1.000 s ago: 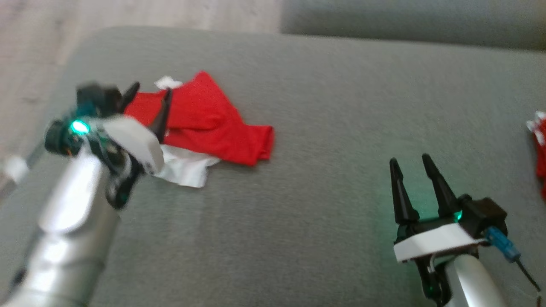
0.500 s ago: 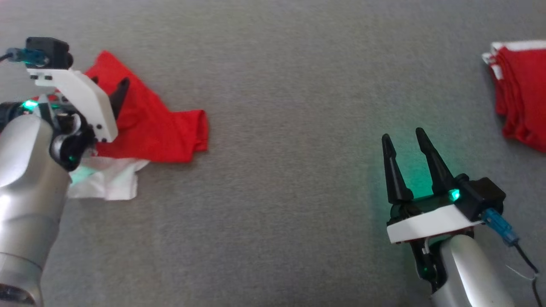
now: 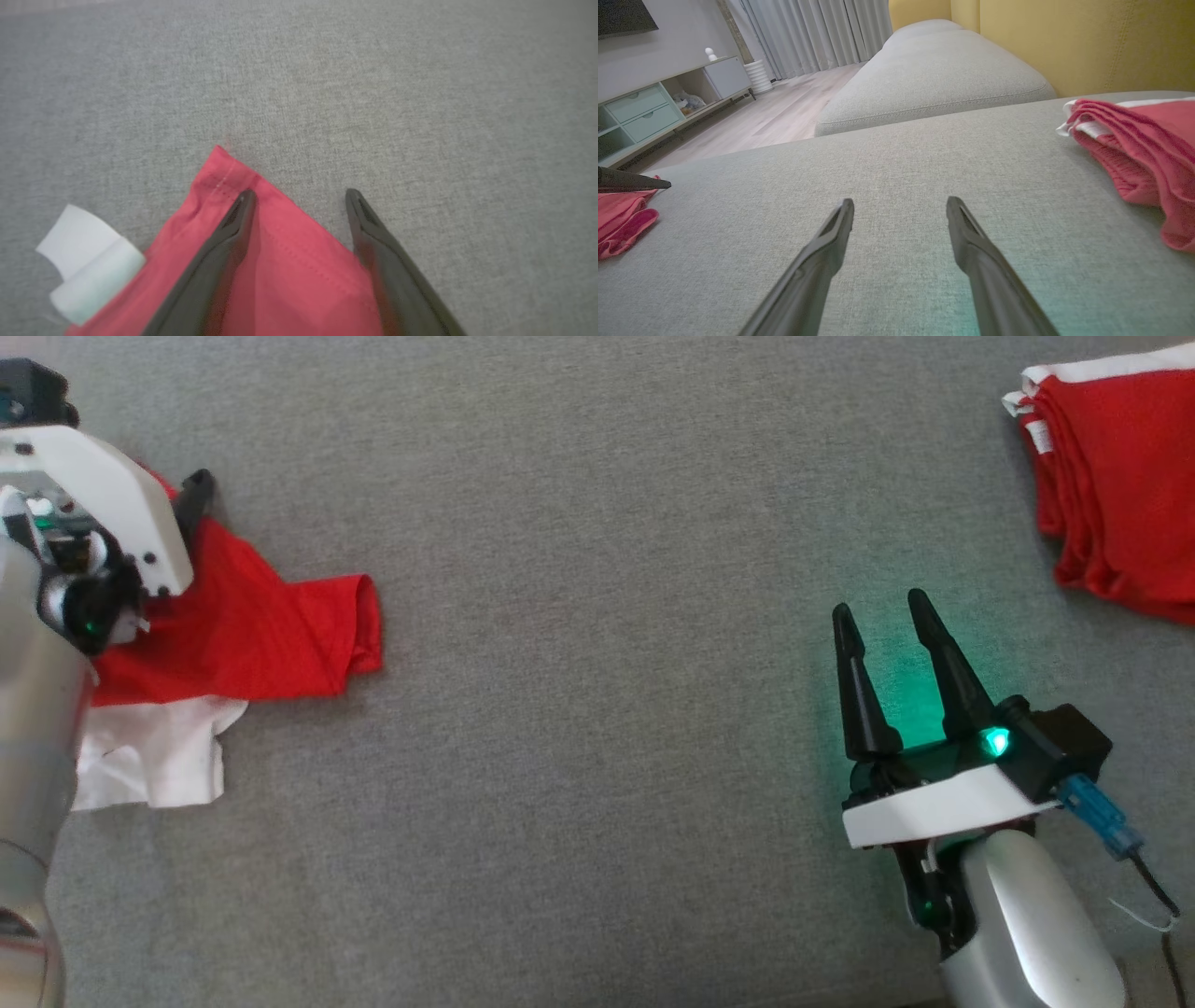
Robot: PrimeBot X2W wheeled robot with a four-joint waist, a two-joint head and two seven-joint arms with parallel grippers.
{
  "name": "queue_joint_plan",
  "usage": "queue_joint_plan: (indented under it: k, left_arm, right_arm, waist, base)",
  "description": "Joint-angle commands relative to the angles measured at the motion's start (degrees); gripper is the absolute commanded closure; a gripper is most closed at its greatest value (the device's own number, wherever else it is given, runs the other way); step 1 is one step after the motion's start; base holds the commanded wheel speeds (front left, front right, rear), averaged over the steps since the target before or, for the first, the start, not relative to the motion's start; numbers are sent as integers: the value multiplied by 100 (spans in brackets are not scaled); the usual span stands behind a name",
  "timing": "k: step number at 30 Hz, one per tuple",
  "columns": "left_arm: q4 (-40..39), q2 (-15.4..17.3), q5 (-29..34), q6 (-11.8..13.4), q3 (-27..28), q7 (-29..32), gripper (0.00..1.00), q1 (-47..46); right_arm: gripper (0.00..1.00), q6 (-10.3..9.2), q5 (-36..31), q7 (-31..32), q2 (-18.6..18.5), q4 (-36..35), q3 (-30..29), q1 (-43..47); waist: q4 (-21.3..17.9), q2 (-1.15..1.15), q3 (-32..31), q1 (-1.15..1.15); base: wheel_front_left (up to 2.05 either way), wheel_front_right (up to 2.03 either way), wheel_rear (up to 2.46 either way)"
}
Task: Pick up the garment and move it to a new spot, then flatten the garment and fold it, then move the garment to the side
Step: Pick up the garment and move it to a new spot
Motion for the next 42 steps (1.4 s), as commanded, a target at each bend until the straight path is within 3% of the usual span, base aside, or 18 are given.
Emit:
queue_joint_plan:
  k: [1, 4, 5, 7, 11, 20, 30, 42]
  left_arm:
    - [57, 297, -1, 76, 100, 121, 0, -58]
    - [278, 297, 21, 104, 23, 360, 0, -87]
    - [325, 283, 6, 97, 11, 422, 55, -89]
    - [360, 261, -26, 76, 6, 438, 100, -99]
    - [285, 230, -40, 28, 18, 68, 100, -152]
    - [-345, 81, 111, -70, -176, -1745, 100, -355]
    - [-1659, 212, -144, -76, -1282, -3197, 100, -512]
    - [-2529, 384, -372, -76, -2443, -4297, 100, -1059]
  right_arm:
    - [0, -4, 44, -62, -20, -201, 108, -52]
    - [0, -4, 61, -62, -20, -214, 94, -57]
    - [0, -4, 64, -62, -20, -211, 93, -55]
    - [0, -4, 72, -62, -20, -204, 87, -48]
    - [0, -4, 88, -62, -20, -180, 75, -53]
    - [0, -4, 132, -62, -20, -100, 95, -42]
    - [0, -4, 221, -62, -20, -45, 87, 38]
    - [0, -4, 311, -62, -20, -60, 74, 104]
  waist:
    - [-16, 0, 14, 0]
    - [-43, 0, 16, 0]
    - [-48, 0, 7, 0]
    - [-53, 0, -11, 0]
    - [-50, 0, -62, 0]
    - [-59, 0, -297, 0]
    - [-103, 0, -652, 0]
    - [-150, 0, -849, 0]
  base:
    - [0, 0, 0]
    - [0, 0, 0]
    - [0, 0, 0]
    - [0, 0, 0]
    - [0, 0, 0]
    - [0, 0, 0]
    - [0, 0, 0]
    - [0, 0, 0]
